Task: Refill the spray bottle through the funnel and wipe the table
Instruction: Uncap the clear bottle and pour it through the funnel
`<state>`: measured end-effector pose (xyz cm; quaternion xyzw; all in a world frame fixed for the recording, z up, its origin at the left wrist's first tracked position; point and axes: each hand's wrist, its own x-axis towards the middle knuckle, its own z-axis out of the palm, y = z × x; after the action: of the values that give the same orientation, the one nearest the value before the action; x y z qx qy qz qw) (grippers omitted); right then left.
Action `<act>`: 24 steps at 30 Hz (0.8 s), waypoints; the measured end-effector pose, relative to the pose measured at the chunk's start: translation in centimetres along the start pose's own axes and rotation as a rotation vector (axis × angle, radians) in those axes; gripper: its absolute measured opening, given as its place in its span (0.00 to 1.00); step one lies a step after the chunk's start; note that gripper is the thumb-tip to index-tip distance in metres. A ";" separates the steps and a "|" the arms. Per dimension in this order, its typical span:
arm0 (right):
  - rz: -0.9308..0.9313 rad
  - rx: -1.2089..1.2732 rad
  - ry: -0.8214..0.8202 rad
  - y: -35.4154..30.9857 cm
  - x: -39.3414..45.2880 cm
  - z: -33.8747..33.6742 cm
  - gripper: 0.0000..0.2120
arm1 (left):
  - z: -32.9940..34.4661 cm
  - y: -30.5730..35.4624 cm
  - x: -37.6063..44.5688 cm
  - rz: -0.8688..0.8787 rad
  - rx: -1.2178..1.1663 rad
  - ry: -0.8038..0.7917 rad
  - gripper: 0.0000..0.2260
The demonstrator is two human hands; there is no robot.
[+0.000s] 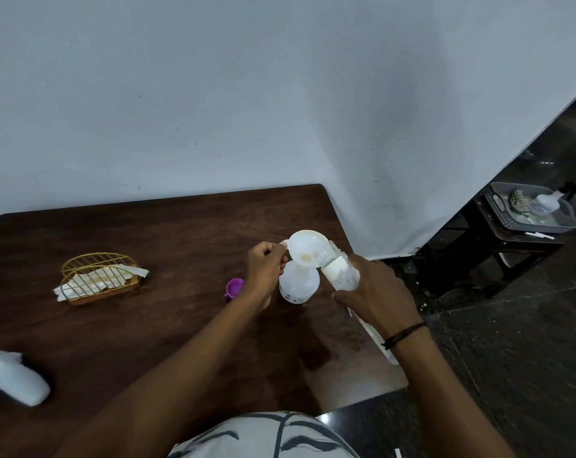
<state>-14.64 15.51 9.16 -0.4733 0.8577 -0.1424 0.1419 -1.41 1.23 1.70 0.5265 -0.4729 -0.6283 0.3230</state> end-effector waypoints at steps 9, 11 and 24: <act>0.023 -0.018 -0.022 -0.3 0.0 -0.2 0.29 | -0.1 -0.2 0.1 0.032 0.029 0.014 0.09; 0.025 -0.017 -0.027 -0.4 -0.1 -0.3 0.30 | -0.1 -0.2 0.2 0.034 0.035 0.017 0.10; 0.028 -0.012 -0.054 -0.8 -0.2 -0.9 0.29 | -0.2 -0.5 0.4 0.047 0.038 0.016 0.11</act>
<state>-14.21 15.36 10.30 -0.4658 0.8608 -0.1225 0.1643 -1.29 1.01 1.04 0.5263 -0.4942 -0.6073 0.3317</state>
